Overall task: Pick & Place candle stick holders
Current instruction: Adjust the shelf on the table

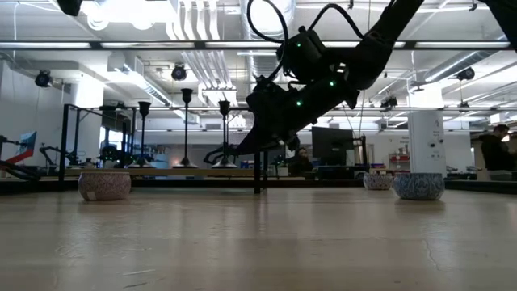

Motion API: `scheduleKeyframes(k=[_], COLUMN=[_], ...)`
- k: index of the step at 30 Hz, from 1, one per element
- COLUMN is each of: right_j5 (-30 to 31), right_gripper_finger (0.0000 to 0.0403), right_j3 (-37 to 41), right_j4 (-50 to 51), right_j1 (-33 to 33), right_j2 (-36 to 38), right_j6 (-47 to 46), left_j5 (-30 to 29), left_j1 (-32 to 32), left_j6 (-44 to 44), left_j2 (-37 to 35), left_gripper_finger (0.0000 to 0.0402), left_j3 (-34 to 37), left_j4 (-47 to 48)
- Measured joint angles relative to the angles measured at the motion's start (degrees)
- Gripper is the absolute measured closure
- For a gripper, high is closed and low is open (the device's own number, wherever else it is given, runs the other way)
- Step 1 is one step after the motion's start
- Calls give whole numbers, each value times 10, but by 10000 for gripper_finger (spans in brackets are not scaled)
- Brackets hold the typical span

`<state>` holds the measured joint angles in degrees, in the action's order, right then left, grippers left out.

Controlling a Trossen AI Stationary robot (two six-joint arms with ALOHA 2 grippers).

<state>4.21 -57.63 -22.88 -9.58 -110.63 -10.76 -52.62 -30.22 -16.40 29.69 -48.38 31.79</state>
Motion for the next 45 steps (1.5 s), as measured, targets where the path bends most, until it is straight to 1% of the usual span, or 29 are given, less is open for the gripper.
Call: scheduleKeyframes(k=[15,18,23,33,36,45], right_j5=[24,38,40,52,64,65], right_gripper_finger=[385,386,394,395,395,395], right_j3=[0,0,0,0,0,0], right_j4=[4,4,11,19,19,17], right_j1=[-12,-12,-16,-26,-27,-35], right_j2=[0,0,0,0,0,0], right_j6=[2,6,7,13,17,20], left_j5=[-1,0,0,0,0,0], left_j1=[0,0,0,0,0,0], left_j6=[0,0,0,0,0,0], left_j2=[0,0,0,0,0,0], left_gripper_finger=[234,234,234,234,234,234], left_j3=[0,0,0,0,0,0], left_j4=[0,0,0,0,0,0])
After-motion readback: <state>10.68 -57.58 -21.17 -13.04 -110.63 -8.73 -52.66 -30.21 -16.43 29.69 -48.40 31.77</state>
